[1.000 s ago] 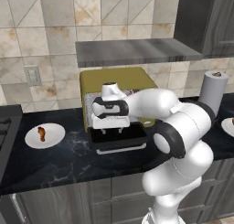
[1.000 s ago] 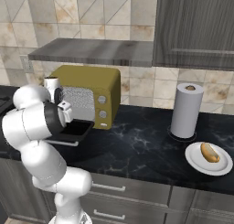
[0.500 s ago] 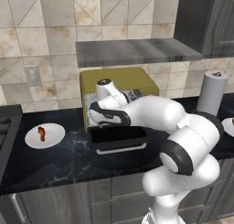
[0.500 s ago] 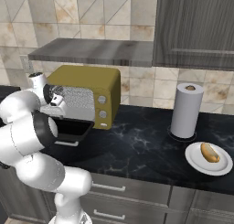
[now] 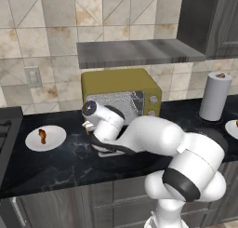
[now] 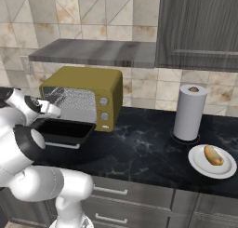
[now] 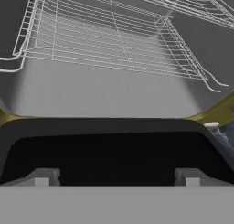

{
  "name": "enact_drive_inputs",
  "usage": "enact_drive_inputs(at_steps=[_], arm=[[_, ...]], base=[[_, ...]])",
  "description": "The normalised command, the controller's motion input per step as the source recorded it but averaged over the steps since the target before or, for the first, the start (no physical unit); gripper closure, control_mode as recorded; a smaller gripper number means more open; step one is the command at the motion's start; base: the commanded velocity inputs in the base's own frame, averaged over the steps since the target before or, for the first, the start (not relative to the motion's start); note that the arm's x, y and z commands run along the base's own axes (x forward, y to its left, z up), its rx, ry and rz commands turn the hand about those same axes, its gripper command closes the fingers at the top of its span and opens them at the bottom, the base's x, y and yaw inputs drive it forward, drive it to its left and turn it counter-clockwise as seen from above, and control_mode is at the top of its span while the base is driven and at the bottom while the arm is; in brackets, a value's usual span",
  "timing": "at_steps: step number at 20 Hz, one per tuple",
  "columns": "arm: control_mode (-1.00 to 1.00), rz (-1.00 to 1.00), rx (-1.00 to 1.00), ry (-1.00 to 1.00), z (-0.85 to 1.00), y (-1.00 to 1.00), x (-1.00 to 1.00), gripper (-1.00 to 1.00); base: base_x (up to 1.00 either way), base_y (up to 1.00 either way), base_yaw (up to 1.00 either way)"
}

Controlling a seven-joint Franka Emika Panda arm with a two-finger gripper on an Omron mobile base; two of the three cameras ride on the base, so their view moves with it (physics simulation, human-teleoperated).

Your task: Open the toaster oven door. Place the hotdog bun on the top rack in the toaster oven and place the chicken drumstick on the bottom rack.

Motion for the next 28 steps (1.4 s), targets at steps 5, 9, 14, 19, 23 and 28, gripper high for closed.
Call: enact_drive_inputs(at_steps=[5,9,14,19,23,28], arm=[[-1.00,0.00,-0.21,-0.14,0.22,0.09,0.16,-1.00],[-1.00,0.00,-0.20,-0.15,0.19,0.06,0.26,-1.00],[-1.00,0.00,-0.16,-0.02,0.13,0.08,0.28,-1.00],[-1.00,-0.02,0.00,0.00,0.11,0.01,0.40,-1.00],[-1.00,-0.02,0.00,0.00,0.07,0.00,0.32,-1.00],[-1.00,-0.01,0.00,-0.06,-0.03,0.00,0.19,-1.00]], base=[[0.00,0.00,0.00],[0.00,0.00,0.00],[0.00,0.00,0.00],[0.00,0.00,0.00],[0.00,0.00,0.00],[0.00,0.00,0.00]])
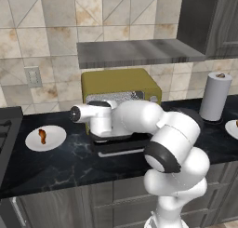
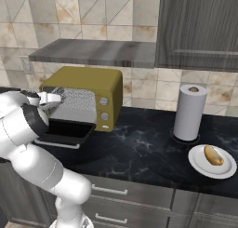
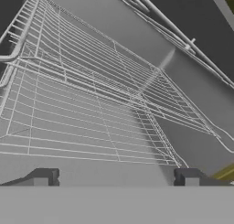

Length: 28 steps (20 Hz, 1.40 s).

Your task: Open the toaster oven door. Place the hotdog bun on the top rack in the toaster oven and place the chicken drumstick on the bottom rack.

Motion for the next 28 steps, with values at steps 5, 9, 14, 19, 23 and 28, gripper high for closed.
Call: enact_drive_inputs(at_steps=[5,9,14,19,23,28], arm=[[-1.00,-0.03,0.04,-0.09,-0.03,-0.03,0.18,-1.00],[-1.00,-0.09,0.14,0.00,0.00,-0.10,0.21,-1.00],[-1.00,-0.05,0.19,-0.01,-0.07,-0.11,0.06,-1.00],[-1.00,0.00,0.13,-0.06,-0.09,-0.12,0.00,-1.00],[-1.00,0.00,0.03,-0.05,0.00,-0.21,0.00,-1.00],[-1.00,0.00,0.02,0.00,0.00,-0.22,0.00,-1.00]], base=[[0.00,0.00,0.00],[0.00,0.00,0.00],[0.00,0.00,0.00],[0.00,0.00,0.00],[0.00,0.00,0.00],[0.00,0.00,0.00]])
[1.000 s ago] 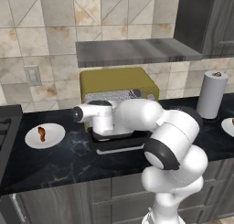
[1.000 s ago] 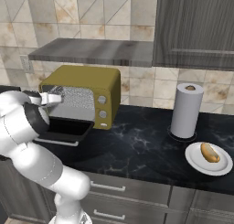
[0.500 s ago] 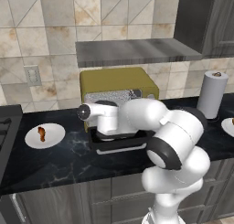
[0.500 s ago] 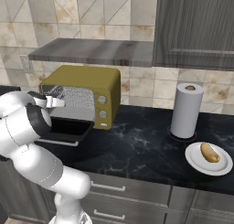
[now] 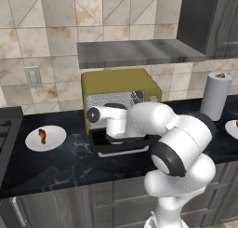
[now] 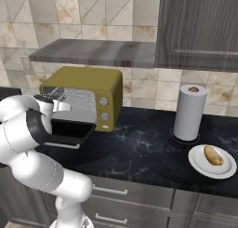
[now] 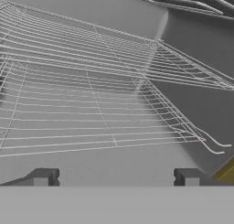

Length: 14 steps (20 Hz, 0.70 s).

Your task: Open the toaster oven door. Place the hotdog bun on the top rack in the toaster oven and place the chicken drumstick on the bottom rack.

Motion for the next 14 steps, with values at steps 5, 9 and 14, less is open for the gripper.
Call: enact_drive_inputs(at_steps=[5,9,14], arm=[[-1.00,0.02,0.02,0.00,0.07,-0.15,0.00,-1.00],[-1.00,0.04,0.00,0.00,0.10,-0.14,0.00,-1.00],[-1.00,0.05,0.00,0.00,0.02,-0.04,0.01,-1.00]], base=[[0.00,0.00,0.00],[0.00,0.00,0.00],[0.00,0.00,0.00]])
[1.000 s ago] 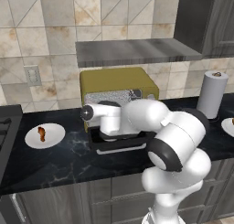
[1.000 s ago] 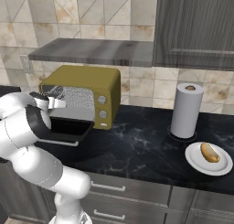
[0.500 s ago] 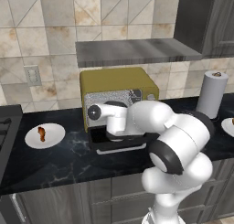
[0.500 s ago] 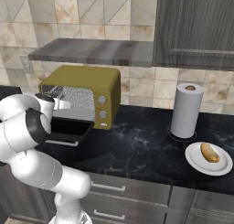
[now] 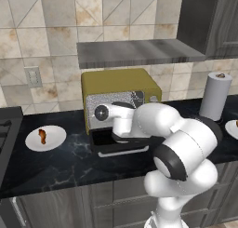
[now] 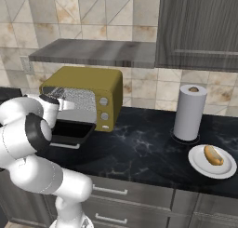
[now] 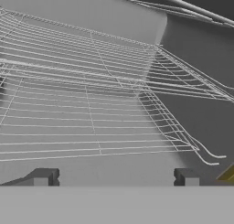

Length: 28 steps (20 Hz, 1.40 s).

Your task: Open the toaster oven door. Place the hotdog bun on the top rack in the toaster oven and place the chicken drumstick on the bottom rack.

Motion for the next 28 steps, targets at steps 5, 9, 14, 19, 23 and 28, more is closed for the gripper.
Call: enact_drive_inputs(at_steps=[5,9,14,19,23,28], arm=[[-1.00,0.07,0.00,0.00,0.00,0.00,0.00,-1.00],[-1.00,0.06,0.00,0.00,0.00,0.00,0.00,-1.00],[-1.00,0.06,0.00,0.00,0.00,0.00,0.00,-1.00],[-1.00,0.01,0.00,0.00,0.00,0.04,0.00,-1.00],[-1.00,0.00,0.00,0.00,-0.04,0.08,0.00,-1.00],[-1.00,0.00,0.00,0.05,-0.07,0.12,0.00,-1.00]], base=[[0.00,0.00,0.00],[0.00,0.00,0.00],[0.00,0.00,0.00],[0.00,0.00,0.00],[0.00,0.00,0.00],[0.00,0.00,0.00]])
